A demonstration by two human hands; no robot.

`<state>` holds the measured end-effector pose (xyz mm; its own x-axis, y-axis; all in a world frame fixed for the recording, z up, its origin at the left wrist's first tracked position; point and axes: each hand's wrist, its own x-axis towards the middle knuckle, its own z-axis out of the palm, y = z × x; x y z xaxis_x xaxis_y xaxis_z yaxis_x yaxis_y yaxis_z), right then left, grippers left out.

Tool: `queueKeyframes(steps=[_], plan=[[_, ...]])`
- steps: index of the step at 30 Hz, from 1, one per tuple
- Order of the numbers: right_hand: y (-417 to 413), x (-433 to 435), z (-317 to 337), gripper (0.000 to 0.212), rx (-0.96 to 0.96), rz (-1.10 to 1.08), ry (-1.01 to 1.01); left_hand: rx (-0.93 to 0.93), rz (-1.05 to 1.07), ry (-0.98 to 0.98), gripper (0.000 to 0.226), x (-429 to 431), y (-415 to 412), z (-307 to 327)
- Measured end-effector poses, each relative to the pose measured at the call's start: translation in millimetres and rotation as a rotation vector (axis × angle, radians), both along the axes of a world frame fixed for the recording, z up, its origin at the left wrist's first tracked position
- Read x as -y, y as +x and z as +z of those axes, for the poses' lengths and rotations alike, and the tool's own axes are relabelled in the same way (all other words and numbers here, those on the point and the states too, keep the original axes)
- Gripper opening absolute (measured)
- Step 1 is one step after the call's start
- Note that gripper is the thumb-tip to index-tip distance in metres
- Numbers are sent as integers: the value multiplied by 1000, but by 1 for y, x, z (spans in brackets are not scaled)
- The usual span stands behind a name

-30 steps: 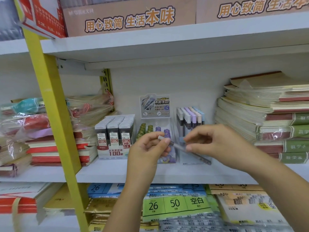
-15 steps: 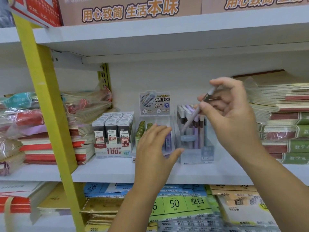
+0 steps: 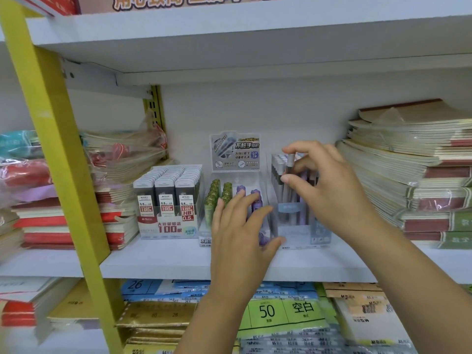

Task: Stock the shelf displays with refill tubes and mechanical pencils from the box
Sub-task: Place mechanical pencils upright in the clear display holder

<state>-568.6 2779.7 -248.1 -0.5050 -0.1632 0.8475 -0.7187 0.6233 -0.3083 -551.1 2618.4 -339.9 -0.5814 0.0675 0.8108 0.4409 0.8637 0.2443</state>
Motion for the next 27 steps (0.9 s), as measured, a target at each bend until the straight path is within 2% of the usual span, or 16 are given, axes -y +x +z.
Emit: queueKeyframes(steps=[4,8,12,16,20,27], plan=[[-3,6,-2,41,-7,-32,-4,-2,-6,11,54,0,-1,0],[-5,8,-9,40,-125,-169,102,11,-17,16,54,1,0,0],[-12,2,-15,42,47,-209,135,18,-12,17,54,0,1,2],[-7,-2,-21,53,113,-100,17,14,-14,21,61,1,2,3],[8,-17,-32,53,8,-134,-99,12,13,75,68,11,4,7],[20,-21,-71,75,127,-230,249,103,21,-27,65,12,3,4]])
